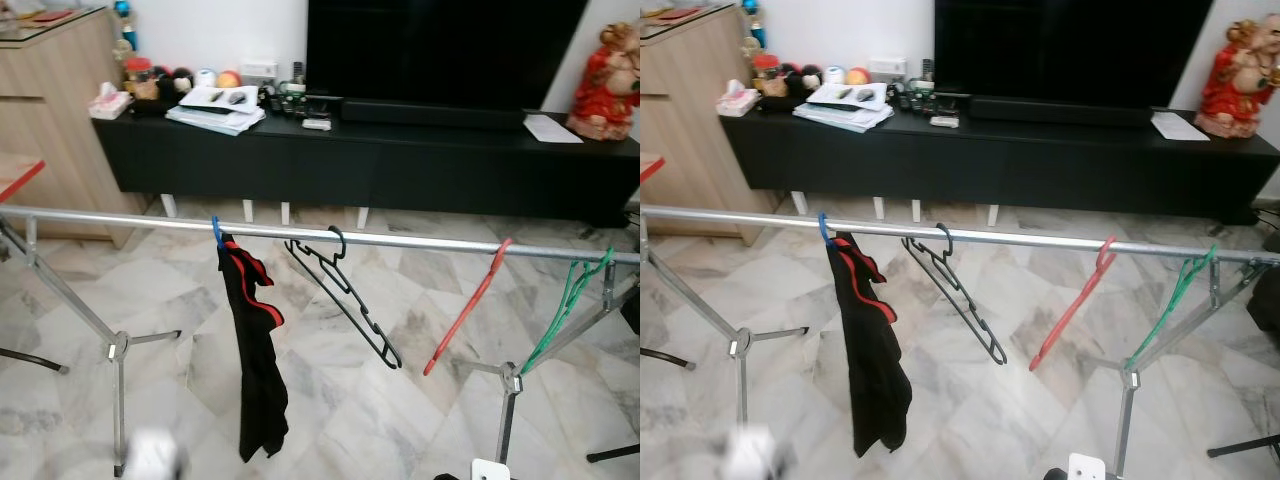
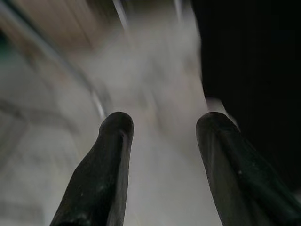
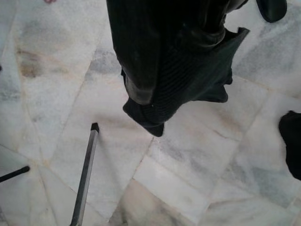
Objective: Hang hanger
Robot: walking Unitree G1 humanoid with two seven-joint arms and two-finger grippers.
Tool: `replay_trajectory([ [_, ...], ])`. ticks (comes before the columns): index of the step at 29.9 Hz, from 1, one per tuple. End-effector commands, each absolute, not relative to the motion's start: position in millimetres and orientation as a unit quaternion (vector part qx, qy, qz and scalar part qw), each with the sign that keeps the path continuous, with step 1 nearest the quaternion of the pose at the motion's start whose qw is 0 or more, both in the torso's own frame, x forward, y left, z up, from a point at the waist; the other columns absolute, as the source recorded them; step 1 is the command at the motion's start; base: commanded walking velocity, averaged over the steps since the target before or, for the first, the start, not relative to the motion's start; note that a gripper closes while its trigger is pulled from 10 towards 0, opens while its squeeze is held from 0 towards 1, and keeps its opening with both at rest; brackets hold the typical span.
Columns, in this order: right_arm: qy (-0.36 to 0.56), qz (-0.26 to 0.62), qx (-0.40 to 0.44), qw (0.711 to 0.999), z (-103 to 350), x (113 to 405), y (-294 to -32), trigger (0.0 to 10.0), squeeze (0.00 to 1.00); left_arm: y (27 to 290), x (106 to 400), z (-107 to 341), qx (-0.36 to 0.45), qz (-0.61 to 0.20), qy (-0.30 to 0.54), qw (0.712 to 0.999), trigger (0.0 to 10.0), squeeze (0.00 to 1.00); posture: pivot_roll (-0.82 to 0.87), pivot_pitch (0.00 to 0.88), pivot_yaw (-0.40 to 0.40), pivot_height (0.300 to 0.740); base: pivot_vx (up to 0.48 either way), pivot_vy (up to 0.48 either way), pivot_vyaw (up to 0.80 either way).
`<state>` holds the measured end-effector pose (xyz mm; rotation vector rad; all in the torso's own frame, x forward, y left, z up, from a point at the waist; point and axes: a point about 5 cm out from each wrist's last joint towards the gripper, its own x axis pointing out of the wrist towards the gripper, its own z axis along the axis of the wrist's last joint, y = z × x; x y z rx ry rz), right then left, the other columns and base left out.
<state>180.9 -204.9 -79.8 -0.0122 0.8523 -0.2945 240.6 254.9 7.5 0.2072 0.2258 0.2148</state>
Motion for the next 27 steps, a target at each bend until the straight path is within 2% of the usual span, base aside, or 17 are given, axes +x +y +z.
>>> replay_trajectory([
  [1,0.401,-0.143,-0.011,0.905,-78,184,-207,10.0,0.00,245,234,3,0.096,0.101,0.110,0.984,10.0,0.00,0.05,0.020,-0.023,0.740,0.000,0.000,0.00],
  [4,0.396,-0.139,-0.012,0.908,-76,187,-204,10.0,0.00,244,248,36,0.095,0.105,0.032,0.989,10.0,0.00,0.06,0.017,-0.027,0.740,0.000,0.000,0.00],
  [9,0.393,-0.138,-0.012,0.909,-75,188,-205,10.0,0.00,240,254,60,0.088,0.081,-0.008,0.993,10.0,0.00,0.06,0.009,-0.028,0.740,0.000,0.000,0.00],
  [12,0.383,-0.144,-0.008,0.912,-73,191,-207,10.0,0.00,234,255,67,0.082,0.058,-0.011,0.995,10.0,0.00,0.06,0.006,-0.029,0.740,0.000,0.000,0.00],
  [13,0.354,-0.142,-0.009,0.924,-66,202,-208,10.0,0.00,224,255,71,0.074,0.028,-0.007,0.997,10.0,0.00,0.06,0.001,-0.031,0.740,0.000,0.000,0.00],
  [15,0.337,-0.136,-0.015,0.932,-61,209,-209,10.0,0.00,222,255,72,0.075,0.023,-0.007,0.997,10.0,0.00,0.06,0.000,-0.033,0.740,0.000,0.000,0.00],
  [22,0.209,-0.199,0.006,0.957,-24,246,-220,10.0,0.00,211,256,76,0.064,0.007,-0.003,0.998,10.0,0.00,0.03,0.000,-0.045,0.740,0.000,0.000,0.00],
  [27,0.182,-0.195,0.022,0.964,-20,247,-215,10.0,0.00,206,256,80,0.058,-0.002,0.000,0.998,10.0,0.00,0.04,0.000,-0.050,0.740,0.000,0.000,0.00],
])
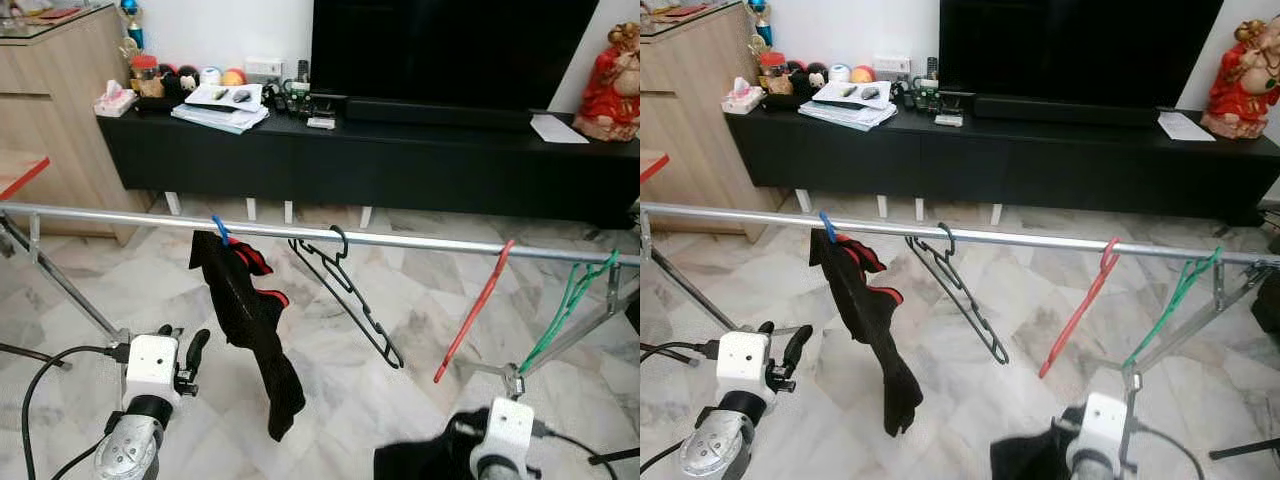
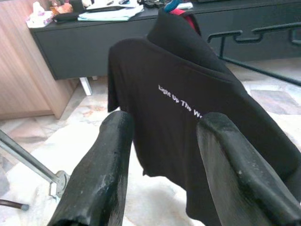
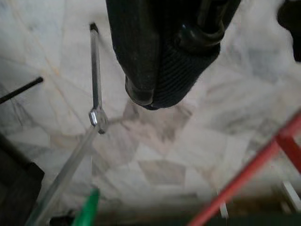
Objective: Hang hanger
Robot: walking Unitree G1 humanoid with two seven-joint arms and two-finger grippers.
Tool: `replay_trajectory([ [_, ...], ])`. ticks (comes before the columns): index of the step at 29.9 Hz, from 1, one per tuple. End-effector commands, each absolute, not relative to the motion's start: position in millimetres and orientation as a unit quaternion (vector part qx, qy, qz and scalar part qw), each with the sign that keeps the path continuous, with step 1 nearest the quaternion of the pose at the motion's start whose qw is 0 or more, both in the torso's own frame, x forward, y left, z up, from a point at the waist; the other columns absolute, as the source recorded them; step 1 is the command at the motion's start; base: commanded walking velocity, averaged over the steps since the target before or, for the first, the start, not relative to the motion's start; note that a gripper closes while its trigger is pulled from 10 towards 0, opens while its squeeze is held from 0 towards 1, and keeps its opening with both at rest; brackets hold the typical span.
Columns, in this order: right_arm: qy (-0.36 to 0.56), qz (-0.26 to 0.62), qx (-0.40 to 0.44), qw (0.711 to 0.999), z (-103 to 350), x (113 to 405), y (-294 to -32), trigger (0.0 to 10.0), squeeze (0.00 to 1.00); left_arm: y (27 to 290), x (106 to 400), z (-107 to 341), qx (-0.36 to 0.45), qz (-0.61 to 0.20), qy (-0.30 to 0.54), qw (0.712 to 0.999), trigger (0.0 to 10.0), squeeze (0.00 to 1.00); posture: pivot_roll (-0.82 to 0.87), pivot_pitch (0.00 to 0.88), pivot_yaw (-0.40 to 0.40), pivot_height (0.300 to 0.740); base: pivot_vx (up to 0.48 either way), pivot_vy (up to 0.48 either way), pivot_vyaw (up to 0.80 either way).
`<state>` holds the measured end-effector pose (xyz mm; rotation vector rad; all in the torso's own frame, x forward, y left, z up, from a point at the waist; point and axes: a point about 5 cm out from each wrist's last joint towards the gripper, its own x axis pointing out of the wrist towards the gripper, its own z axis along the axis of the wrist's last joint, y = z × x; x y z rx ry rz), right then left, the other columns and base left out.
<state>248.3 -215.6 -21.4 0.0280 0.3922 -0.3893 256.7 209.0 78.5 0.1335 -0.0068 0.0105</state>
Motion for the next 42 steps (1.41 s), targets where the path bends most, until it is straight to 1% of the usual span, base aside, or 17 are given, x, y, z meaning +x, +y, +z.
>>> replay_trajectory([
  [1,0.182,-0.193,0.023,0.964,-20,247,-214,10.0,0.00,206,256,80,0.058,-0.004,0.001,0.998,10.0,0.00,0.04,0.000,-0.050,0.740,0.000,0.000,0.00],
  [4,0.190,-0.182,0.027,0.964,-26,242,-209,10.0,0.00,204,254,79,0.058,-0.007,0.006,0.998,10.0,0.00,0.04,0.000,-0.047,0.740,0.000,0.000,0.00],
  [5,0.205,-0.178,0.026,0.962,-31,236,-206,10.0,0.00,202,254,78,0.058,-0.009,0.008,0.998,10.0,0.00,0.03,0.000,-0.042,0.740,0.000,0.000,0.00],
  [8,0.212,-0.180,0.025,0.960,-34,233,-207,10.0,0.00,200,254,79,0.058,-0.013,0.011,0.998,10.0,0.00,0.03,0.000,-0.042,0.740,0.000,0.000,0.00],
  [19,0.208,-0.168,0.021,0.963,-32,235,-207,10.0,0.00,197,256,79,0.064,-0.024,0.017,0.998,10.0,0.00,0.04,0.000,-0.035,0.740,0.000,-0.293,0.00],
  [37,0.228,-0.168,0.016,0.959,-37,230,-208,10.0,0.00,194,261,86,0.063,-0.028,0.009,0.998,10.0,0.00,0.04,0.000,-0.044,0.740,0.000,-0.294,0.00],
  [39,0.230,-0.168,0.018,0.958,-37,230,-209,10.0,0.00,188,262,87,0.061,-0.058,0.015,0.996,10.0,0.00,0.05,0.000,-0.050,0.740,0.000,0.000,0.00],
  [41,0.230,-0.168,0.018,0.958,-37,230,-209,10.0,0.00,187,263,87,0.060,-0.063,0.017,0.996,10.0,0.00,0.05,0.000,-0.050,0.740,0.000,0.000,0.00],
  [42,0.231,-0.167,0.019,0.958,-37,231,-208,10.0,0.00,182,262,84,0.060,-0.081,0.023,0.995,10.0,0.00,0.05,0.000,-0.050,0.740,0.000,0.000,0.00],
])
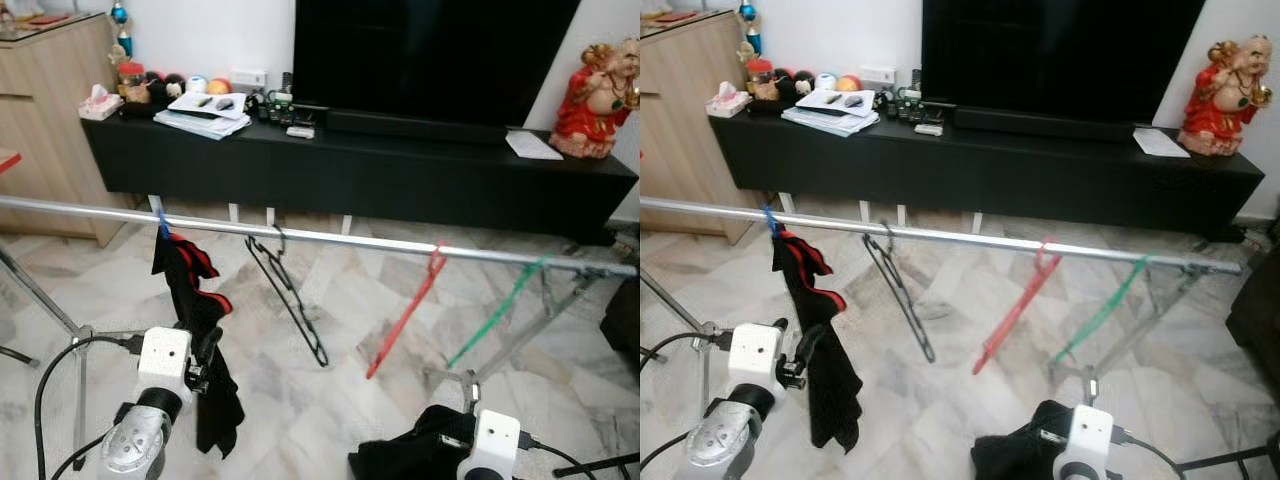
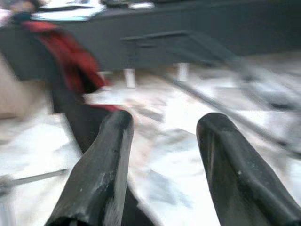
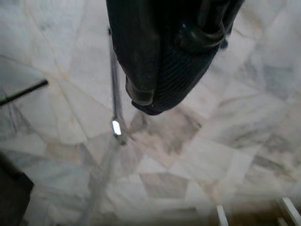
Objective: Hang hanger
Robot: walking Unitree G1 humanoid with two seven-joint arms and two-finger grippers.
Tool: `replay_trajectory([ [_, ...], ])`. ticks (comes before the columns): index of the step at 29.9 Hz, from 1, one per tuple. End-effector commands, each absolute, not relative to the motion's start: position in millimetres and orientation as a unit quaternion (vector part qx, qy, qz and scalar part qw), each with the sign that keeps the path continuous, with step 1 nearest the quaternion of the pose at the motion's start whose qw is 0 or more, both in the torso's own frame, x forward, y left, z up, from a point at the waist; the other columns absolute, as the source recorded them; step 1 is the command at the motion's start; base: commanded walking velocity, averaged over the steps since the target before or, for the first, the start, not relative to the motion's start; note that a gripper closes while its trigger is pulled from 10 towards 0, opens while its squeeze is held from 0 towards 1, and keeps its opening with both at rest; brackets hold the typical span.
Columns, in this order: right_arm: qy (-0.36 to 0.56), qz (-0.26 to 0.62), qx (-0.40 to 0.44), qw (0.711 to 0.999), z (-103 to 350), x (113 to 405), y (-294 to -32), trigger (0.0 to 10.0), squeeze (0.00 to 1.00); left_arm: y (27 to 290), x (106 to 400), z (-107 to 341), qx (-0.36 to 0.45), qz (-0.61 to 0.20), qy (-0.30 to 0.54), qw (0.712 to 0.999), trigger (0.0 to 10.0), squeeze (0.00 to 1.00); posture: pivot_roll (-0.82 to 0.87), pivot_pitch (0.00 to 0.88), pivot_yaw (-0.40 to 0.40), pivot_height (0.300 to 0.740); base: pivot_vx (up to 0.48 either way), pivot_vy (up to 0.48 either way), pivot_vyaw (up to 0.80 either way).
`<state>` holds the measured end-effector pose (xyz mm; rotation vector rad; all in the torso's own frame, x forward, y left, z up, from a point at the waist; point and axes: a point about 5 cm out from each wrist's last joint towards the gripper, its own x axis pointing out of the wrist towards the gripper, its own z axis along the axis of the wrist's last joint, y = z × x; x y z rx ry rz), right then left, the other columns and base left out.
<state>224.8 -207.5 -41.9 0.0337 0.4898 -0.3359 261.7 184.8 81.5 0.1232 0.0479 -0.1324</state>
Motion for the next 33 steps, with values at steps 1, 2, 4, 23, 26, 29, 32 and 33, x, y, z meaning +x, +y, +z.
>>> replay_trajectory([
  [1,0.232,-0.167,0.019,0.958,-38,231,-208,10.0,0.00,181,262,83,0.061,-0.085,0.026,0.994,10.0,0.00,0.05,0.000,-0.050,0.740,0.000,0.000,0.00],
  [2,0.232,-0.166,0.020,0.958,-38,231,-207,10.0,0.00,180,262,82,0.062,-0.088,0.028,0.994,10.0,0.00,0.05,0.000,-0.050,0.740,0.000,0.000,0.00],
  [4,0.233,-0.164,0.021,0.958,-38,232,-206,10.0,0.00,179,265,84,0.060,-0.082,0.024,0.994,10.0,0.00,0.05,0.000,-0.052,0.740,0.000,0.000,0.00],
  [23,0.266,-0.136,0.036,0.954,-45,228,-199,10.0,0.00,178,275,87,0.056,-0.073,0.030,0.995,10.0,0.00,0.05,0.014,-0.053,0.740,0.026,0.000,0.00],
  [26,0.274,-0.130,0.041,0.952,-47,227,-197,10.0,0.00,178,275,87,0.056,-0.073,0.031,0.995,10.0,0.00,0.05,0.016,-0.054,0.740,0.267,0.000,0.00],
  [29,0.282,-0.121,0.047,0.950,-49,226,-196,10.0,0.00,177,276,87,0.059,-0.074,0.033,0.995,10.0,0.00,0.05,0.016,-0.063,0.740,0.294,0.000,0.00],
  [32,0.286,-0.115,0.051,0.950,-50,225,-194,10.0,0.00,175,276,87,0.060,-0.076,0.034,0.995,10.0,0.00,0.06,0.016,-0.063,0.740,0.299,0.000,0.00],
  [33,0.286,-0.113,0.052,0.950,-50,225,-194,10.0,0.00,175,276,87,0.061,-0.077,0.034,0.995,10.0,0.00,0.06,0.017,-0.065,0.740,0.300,0.000,0.00],
])
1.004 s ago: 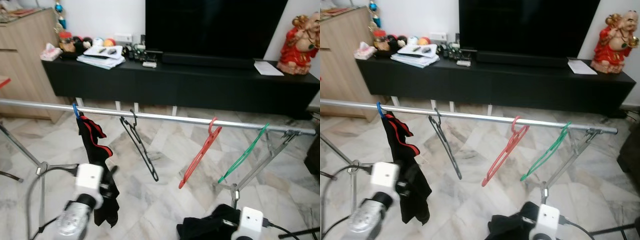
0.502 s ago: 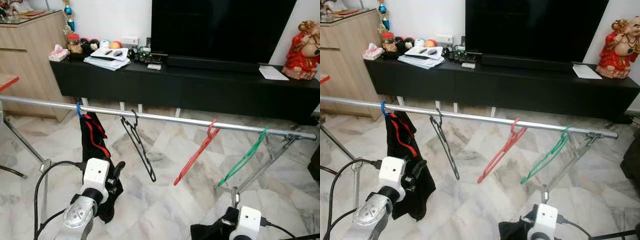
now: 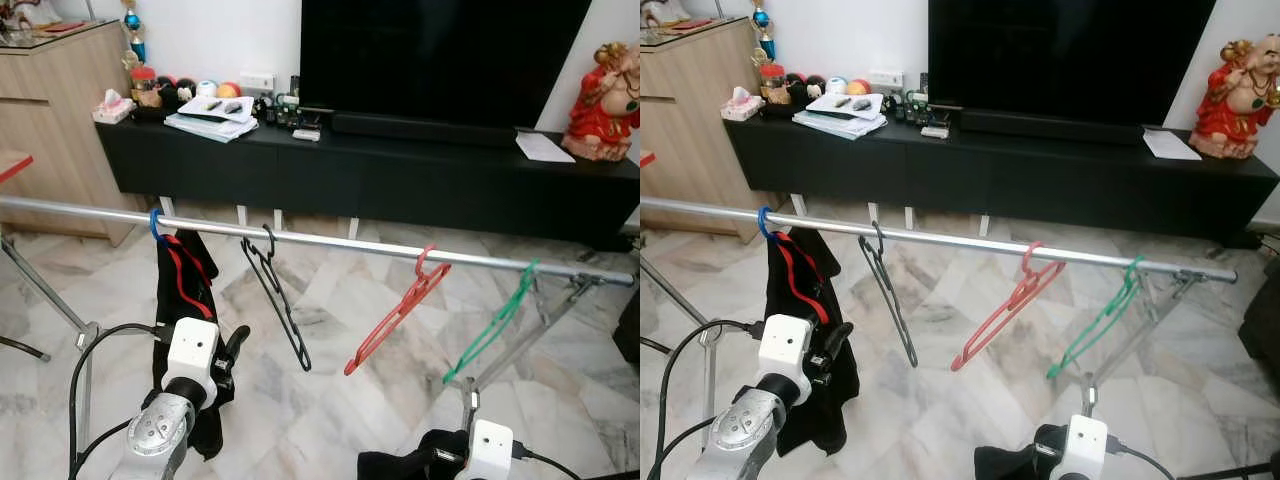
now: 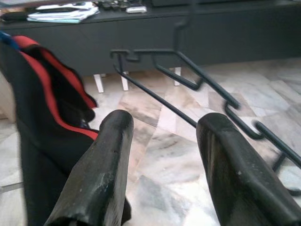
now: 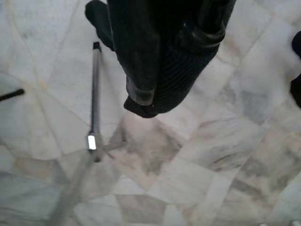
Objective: Hang hanger
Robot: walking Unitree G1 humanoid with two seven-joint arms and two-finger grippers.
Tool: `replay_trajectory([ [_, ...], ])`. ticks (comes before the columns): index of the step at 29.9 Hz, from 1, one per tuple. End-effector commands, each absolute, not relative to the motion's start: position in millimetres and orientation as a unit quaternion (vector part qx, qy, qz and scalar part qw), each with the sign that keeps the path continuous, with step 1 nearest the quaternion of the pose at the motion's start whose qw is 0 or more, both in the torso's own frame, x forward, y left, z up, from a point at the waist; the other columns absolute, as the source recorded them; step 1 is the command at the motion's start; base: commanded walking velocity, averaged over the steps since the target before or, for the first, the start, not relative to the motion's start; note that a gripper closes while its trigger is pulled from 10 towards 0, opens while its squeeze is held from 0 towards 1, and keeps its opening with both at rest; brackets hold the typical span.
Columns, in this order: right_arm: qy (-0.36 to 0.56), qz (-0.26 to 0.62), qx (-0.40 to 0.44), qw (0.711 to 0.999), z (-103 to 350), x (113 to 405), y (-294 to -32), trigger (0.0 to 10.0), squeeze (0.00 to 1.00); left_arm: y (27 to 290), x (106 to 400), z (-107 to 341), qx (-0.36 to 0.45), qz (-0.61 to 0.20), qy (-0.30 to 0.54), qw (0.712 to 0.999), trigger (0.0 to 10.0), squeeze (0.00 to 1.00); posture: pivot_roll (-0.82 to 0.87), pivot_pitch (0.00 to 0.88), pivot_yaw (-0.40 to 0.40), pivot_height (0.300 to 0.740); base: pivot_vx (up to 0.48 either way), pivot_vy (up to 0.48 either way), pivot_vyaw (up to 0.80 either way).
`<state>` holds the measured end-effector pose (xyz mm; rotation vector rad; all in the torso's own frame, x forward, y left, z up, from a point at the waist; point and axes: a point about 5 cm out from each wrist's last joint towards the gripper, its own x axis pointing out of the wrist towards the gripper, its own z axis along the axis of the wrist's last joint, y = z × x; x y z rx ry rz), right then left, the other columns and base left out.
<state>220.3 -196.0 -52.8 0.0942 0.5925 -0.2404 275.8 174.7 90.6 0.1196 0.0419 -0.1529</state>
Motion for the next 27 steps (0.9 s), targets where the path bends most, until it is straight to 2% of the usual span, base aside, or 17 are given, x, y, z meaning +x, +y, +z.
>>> replay_trajectory([
  [1,0.286,-0.111,0.052,0.950,-50,225,-193,10.0,0.00,174,276,86,0.061,-0.079,0.035,0.994,10.0,0.00,0.06,0.018,-0.065,0.740,0.300,0.000,0.00],
  [8,0.288,-0.108,0.053,0.950,-51,225,-192,10.0,0.00,172,276,86,0.059,-0.083,0.035,0.994,10.0,0.00,0.05,0.018,-0.065,0.740,0.302,0.000,0.00],
  [18,0.292,-0.103,0.057,0.949,-53,223,-191,10.0,0.00,164,276,87,0.043,-0.130,0.049,0.989,10.0,0.00,0.05,0.022,-0.063,0.740,0.000,0.000,0.00],
  [27,0.293,-0.102,0.060,0.949,-53,222,-189,10.0,0.00,168,280,96,0.013,-0.153,0.058,0.986,10.0,0.00,0.05,0.064,-0.047,0.740,0.000,0.000,0.00],
])
